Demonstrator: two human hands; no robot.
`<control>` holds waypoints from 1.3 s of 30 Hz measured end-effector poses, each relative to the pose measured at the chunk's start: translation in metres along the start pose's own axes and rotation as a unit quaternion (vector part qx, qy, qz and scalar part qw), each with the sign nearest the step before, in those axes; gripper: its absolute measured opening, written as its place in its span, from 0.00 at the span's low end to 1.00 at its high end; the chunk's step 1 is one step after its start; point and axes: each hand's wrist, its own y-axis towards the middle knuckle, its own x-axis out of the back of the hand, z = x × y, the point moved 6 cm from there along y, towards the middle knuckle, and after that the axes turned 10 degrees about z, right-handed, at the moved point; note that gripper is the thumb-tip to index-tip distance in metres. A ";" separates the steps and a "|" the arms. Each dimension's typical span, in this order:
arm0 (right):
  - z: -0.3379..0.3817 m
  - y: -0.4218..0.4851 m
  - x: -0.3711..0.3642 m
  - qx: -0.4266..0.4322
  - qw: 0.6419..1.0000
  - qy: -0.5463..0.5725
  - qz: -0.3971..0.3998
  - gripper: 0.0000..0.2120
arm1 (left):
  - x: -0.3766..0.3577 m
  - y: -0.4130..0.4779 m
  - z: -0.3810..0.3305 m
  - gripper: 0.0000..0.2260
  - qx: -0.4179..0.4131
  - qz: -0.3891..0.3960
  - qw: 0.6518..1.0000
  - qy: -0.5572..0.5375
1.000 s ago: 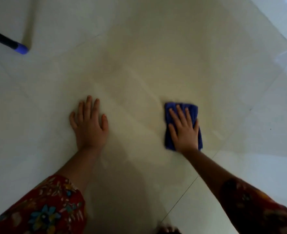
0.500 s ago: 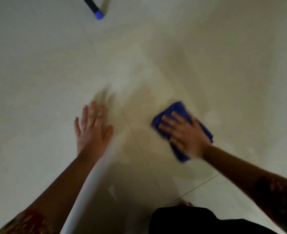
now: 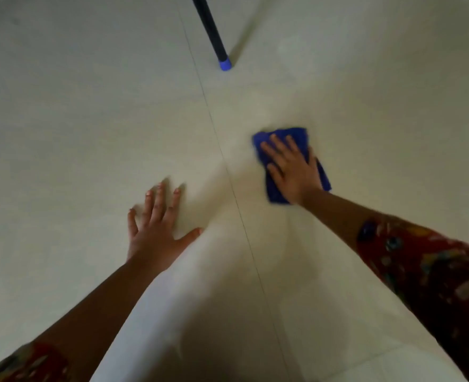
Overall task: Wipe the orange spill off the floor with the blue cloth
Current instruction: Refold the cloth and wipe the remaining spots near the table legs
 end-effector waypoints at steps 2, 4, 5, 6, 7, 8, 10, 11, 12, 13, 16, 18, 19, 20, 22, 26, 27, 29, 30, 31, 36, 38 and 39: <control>-0.002 0.039 0.014 -0.132 0.990 0.049 0.028 0.26 | 0.008 0.000 0.002 0.40 -0.026 0.010 0.999 0.020; 0.047 0.063 0.017 -0.117 0.991 0.048 0.046 0.27 | 0.014 -0.004 0.012 0.39 -0.053 0.032 0.996 0.070; 0.086 0.069 0.012 -0.069 0.995 0.033 0.056 0.27 | 0.017 -0.007 0.024 0.40 -0.068 0.036 0.993 0.091; 0.123 0.064 0.006 -0.009 0.998 0.015 0.054 0.27 | 0.019 -0.010 0.035 0.41 -0.084 0.036 0.990 0.106; 0.162 0.050 -0.001 0.065 0.997 -0.004 0.049 0.27 | 0.022 -0.015 0.048 0.42 -0.097 0.031 0.988 0.115; 0.197 0.027 -0.011 0.159 0.986 -0.024 0.048 0.27 | 0.025 -0.022 0.062 0.44 -0.106 0.026 0.986 0.123; 0.225 -0.019 -0.030 0.311 0.946 -0.089 0.032 0.25 | 0.026 -0.041 0.090 0.44 -0.132 0.030 0.979 0.155; 0.214 -0.024 -0.031 0.338 0.934 -0.112 0.021 0.25 | 0.028 -0.049 0.101 0.43 -0.148 0.024 0.973 0.174; 0.200 -0.023 -0.030 0.314 0.943 -0.111 0.012 0.25 | 0.023 -0.062 0.115 0.43 -0.157 0.029 0.970 0.186; 0.180 -0.023 -0.028 0.244 0.966 -0.088 0.001 0.25 | 0.015 -0.077 0.126 0.42 -0.169 0.025 0.967 0.187; 0.120 -0.054 -0.028 -0.001 1.000 0.001 -0.010 0.26 | -0.016 -0.123 0.137 0.40 -0.182 0.026 0.971 0.155; 0.117 -0.113 -0.046 -0.031 1.000 0.002 -0.002 0.27 | -0.035 -0.143 0.132 0.37 -0.189 0.028 0.974 0.124; 0.125 -0.150 -0.058 -0.022 1.000 -0.002 0.003 0.28 | -0.042 -0.151 0.129 0.36 -0.187 0.023 0.976 0.108; 0.141 -0.188 -0.070 0.003 1.000 -0.004 0.015 0.29 | -0.047 -0.160 0.127 0.35 -0.183 0.023 0.978 0.100; 0.188 -0.248 -0.094 0.134 0.990 -0.025 0.044 0.30 | -0.055 -0.171 0.123 0.33 -0.164 0.014 0.982 0.093; 0.271 -0.235 -0.096 0.370 0.926 -0.046 0.066 0.29 | -0.057 -0.182 0.135 0.32 -0.127 -0.008 0.989 0.068; 0.275 -0.203 -0.090 0.329 0.942 -0.044 0.047 0.28 | -0.057 -0.181 0.140 0.32 -0.120 -0.011 0.990 0.068; 0.273 -0.132 -0.072 0.187 0.982 -0.030 0.004 0.27 | -0.054 -0.182 0.157 0.32 -0.085 -0.015 0.994 0.063; 0.269 -0.102 -0.063 0.111 0.994 -0.018 0.000 0.27 | -0.053 -0.181 0.167 0.32 -0.062 -0.016 0.997 0.045; 0.270 -0.078 -0.056 0.047 0.999 -0.003 0.001 0.27 | -0.051 -0.181 0.177 0.32 -0.037 -0.023 0.999 0.015; 0.373 -0.066 -0.062 0.132 0.991 0.025 -0.016 0.27 | -0.049 -0.194 0.229 0.32 0.115 -0.082 0.979 -0.147; 0.418 -0.116 -0.080 0.304 0.952 -0.018 0.014 0.27 | -0.051 -0.204 0.245 0.32 0.171 -0.101 0.964 -0.175; 0.424 -0.141 -0.088 0.376 0.925 -0.033 0.028 0.26 | -0.052 -0.208 0.250 0.31 0.190 -0.109 0.958 -0.184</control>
